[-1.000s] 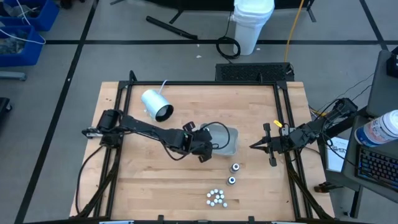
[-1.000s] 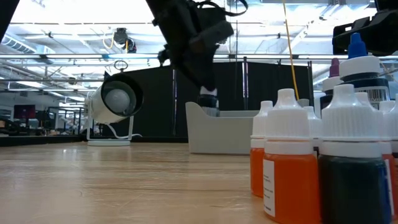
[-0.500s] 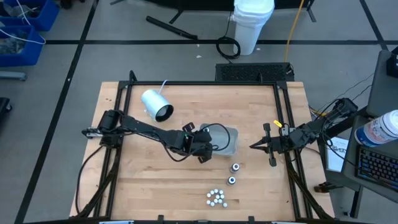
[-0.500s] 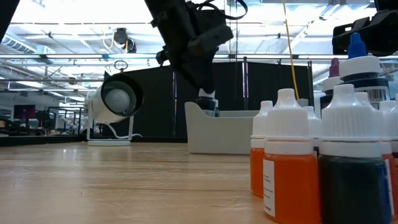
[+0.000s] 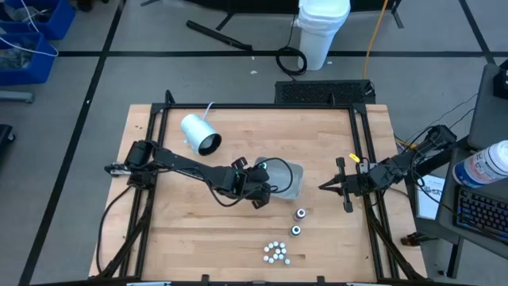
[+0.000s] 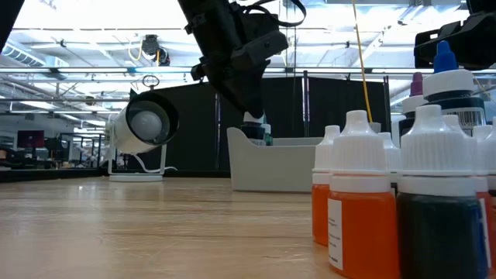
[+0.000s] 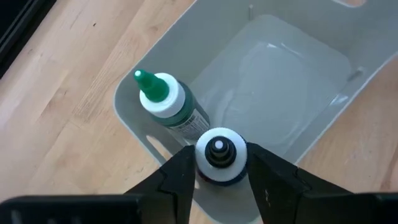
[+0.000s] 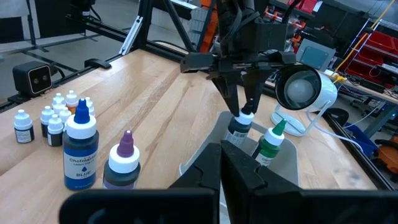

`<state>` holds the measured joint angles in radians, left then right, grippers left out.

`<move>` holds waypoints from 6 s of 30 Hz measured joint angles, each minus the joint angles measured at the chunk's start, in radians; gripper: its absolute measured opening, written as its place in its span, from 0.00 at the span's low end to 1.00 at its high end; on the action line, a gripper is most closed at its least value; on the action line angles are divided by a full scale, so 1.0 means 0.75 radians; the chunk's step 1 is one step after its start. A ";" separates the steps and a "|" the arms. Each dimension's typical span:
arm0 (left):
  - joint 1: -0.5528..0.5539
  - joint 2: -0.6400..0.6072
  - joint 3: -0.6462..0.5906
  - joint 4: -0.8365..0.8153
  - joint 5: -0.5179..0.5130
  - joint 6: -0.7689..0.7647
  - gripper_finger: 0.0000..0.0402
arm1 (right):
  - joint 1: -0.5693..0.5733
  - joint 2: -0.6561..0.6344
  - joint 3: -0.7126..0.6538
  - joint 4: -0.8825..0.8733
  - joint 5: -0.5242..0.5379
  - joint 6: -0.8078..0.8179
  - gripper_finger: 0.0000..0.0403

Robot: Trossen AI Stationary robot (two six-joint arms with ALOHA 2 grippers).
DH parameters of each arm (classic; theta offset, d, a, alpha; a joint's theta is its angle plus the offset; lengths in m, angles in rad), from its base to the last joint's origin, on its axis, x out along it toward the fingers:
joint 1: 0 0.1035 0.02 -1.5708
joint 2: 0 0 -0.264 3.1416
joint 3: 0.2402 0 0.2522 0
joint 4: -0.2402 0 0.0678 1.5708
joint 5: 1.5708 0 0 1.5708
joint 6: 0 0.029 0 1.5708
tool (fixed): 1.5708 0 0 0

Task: Pick & Place food coloring
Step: Put the big black food coloring bottle into the gray bin, then adjust the gray bin on the table, then put the big purple food coloring bottle into the gray bin

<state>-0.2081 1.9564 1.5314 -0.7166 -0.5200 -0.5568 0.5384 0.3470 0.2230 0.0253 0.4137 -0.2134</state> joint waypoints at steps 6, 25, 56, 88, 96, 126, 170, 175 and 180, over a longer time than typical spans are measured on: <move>0.000 0.000 0.000 -0.006 0.019 -0.031 0.51 | 0.000 0.000 0.000 0.000 0.000 0.000 0.00; -0.185 -0.161 -0.001 -0.083 -0.020 0.071 0.52 | 0.000 0.000 -0.001 -0.041 0.015 -0.016 0.00; -0.123 -0.101 -0.684 0.596 -0.034 0.066 0.01 | -0.248 0.005 -0.225 0.188 0.317 0.044 0.00; 0.030 -0.101 -0.684 0.804 0.030 0.172 0.02 | -0.353 0.347 -0.229 0.107 -0.023 0.611 0.00; 0.025 -0.100 -0.684 0.829 0.063 0.146 0.01 | -0.429 0.386 -0.229 0.119 -0.028 0.602 0.00; 0.004 -0.052 -0.683 0.861 0.100 0.193 0.02 | -0.439 0.392 -0.230 0.133 -0.033 0.572 0.00; -0.058 -0.066 -0.683 0.867 0.138 0.258 0.01 | -0.439 0.392 -0.230 0.140 -0.035 0.542 0.00; -0.092 -0.156 -0.682 0.680 0.100 0.226 0.01 | -0.439 0.392 -0.230 0.143 -0.035 0.518 0.00; -0.116 -0.255 -0.682 0.668 -0.004 0.243 0.01 | -0.439 0.392 -0.230 0.177 -0.046 0.477 0.00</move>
<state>-0.2951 1.7651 1.0199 -0.2154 -0.5228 -0.3744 0.2089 0.6407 0.0505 0.1582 0.3792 0.1447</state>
